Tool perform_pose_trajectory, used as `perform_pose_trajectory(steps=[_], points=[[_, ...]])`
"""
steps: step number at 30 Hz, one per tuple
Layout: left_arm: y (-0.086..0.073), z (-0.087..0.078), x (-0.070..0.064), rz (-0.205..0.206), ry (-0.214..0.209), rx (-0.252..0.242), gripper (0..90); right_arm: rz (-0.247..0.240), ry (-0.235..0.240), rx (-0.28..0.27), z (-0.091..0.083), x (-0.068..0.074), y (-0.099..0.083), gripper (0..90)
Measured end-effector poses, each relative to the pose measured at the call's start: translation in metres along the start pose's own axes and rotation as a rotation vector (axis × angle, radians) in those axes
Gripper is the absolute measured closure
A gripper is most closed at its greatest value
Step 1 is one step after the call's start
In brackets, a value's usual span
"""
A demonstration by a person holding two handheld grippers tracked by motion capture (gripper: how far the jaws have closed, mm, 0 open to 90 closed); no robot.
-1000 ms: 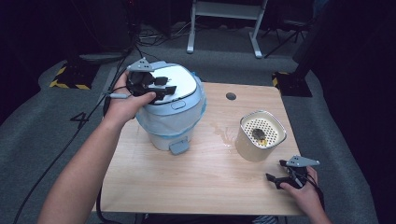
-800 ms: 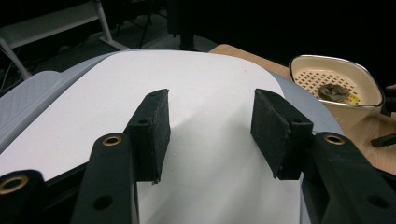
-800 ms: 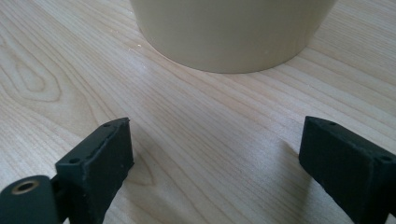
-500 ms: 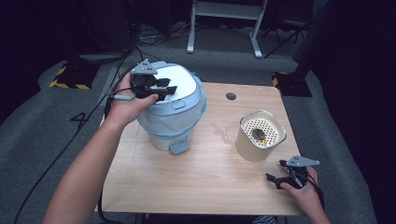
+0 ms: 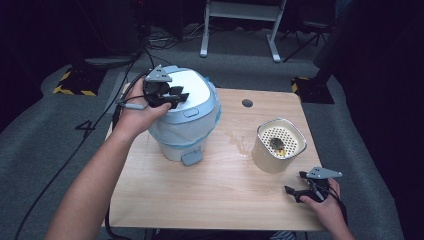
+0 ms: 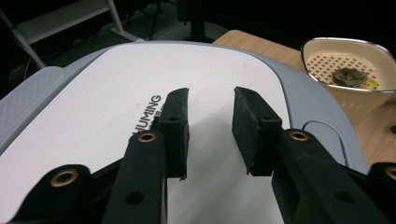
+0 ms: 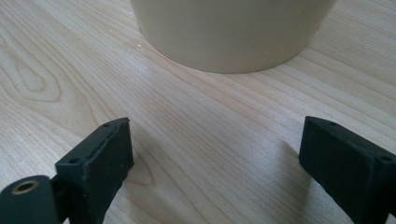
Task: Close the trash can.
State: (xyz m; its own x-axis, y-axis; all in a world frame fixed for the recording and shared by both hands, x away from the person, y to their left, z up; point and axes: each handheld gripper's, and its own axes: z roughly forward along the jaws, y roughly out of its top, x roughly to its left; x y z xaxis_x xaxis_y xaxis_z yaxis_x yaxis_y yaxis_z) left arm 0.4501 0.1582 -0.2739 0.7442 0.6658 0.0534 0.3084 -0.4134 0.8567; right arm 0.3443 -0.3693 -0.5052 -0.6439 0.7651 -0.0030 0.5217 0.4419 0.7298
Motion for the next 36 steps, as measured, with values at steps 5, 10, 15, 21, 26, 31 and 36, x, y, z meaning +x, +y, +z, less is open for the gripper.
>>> perform_pose_trajectory(steps=[5, 10, 15, 21, 26, 31, 36], points=[[-0.004, 0.000, 0.005, -0.017, -0.024, -0.038, 63.8, 0.001, 0.001, 0.001, 0.000, 0.000, 0.000, 9.8], [-0.005, -0.005, 0.007, -0.068, -0.018, -0.060, 46.4, 0.001, 0.001, 0.001, 0.000, 0.000, 0.000, 9.8], [-0.007, -0.017, 0.005, -0.084, -0.024, -0.106, 45.3, 0.000, 0.000, 0.001, 0.000, 0.000, 0.000, 9.8], [-0.012, -0.040, -0.011, -0.076, -0.054, -0.134, 42.5, 0.000, 0.000, 0.001, 0.000, 0.000, 0.000, 9.8], [-0.022, -0.054, -0.025, -0.058, -0.059, -0.134, 42.5, 0.000, 0.000, 0.001, 0.000, 0.000, 0.000, 9.8], [-0.033, -0.063, -0.039, -0.041, -0.062, -0.126, 41.9, 0.000, 0.000, 0.001, 0.000, 0.000, 0.000, 9.7], [-0.046, -0.069, -0.049, -0.044, -0.068, -0.128, 41.2, 0.001, 0.000, 0.001, 0.000, 0.000, 0.000, 9.8]])
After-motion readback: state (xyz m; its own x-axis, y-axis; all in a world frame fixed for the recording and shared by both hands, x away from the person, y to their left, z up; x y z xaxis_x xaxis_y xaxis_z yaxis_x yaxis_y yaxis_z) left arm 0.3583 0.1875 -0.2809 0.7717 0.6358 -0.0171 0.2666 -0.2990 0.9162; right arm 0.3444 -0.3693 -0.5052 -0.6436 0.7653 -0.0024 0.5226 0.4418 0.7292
